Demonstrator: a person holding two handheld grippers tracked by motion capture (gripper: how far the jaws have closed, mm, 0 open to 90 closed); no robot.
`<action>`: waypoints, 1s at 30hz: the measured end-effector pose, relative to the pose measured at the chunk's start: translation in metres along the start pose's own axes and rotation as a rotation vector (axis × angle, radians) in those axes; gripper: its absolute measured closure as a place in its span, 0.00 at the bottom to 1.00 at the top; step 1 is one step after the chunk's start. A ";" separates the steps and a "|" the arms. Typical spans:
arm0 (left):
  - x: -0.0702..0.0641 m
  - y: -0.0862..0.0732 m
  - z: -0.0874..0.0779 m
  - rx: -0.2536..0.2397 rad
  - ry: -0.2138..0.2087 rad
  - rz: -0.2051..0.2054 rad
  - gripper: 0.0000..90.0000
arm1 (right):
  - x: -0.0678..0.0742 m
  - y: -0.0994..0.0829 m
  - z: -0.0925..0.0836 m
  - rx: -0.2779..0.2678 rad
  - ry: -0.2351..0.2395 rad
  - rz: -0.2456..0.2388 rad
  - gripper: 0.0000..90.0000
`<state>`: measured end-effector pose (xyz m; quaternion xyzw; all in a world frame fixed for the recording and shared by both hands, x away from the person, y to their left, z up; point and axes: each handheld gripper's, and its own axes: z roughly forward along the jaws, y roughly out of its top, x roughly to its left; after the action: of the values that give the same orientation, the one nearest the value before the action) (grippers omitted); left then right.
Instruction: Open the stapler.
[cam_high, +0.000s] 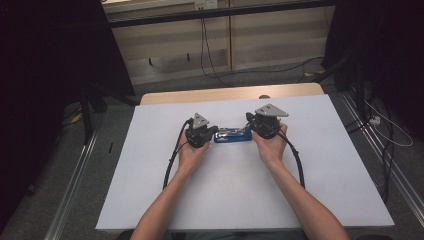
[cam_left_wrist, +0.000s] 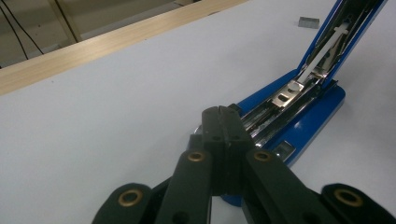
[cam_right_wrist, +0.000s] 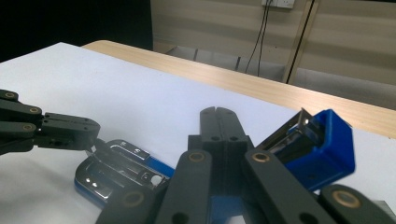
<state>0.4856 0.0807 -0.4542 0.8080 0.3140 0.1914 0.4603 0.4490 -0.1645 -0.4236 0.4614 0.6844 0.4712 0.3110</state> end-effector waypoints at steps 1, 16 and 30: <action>0.000 0.000 0.000 0.000 0.001 0.000 1.00 | -0.001 0.000 -0.001 0.000 -0.004 -0.002 1.00; 0.000 0.000 0.000 -0.001 0.003 -0.005 1.00 | -0.015 -0.004 -0.008 0.004 -0.013 0.018 1.00; 0.000 -0.001 0.000 -0.006 0.002 -0.011 1.00 | -0.029 -0.013 -0.011 0.023 -0.025 0.046 1.00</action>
<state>0.4851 0.0811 -0.4548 0.8047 0.3186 0.1906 0.4633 0.4459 -0.1970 -0.4317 0.4863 0.6750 0.4645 0.3033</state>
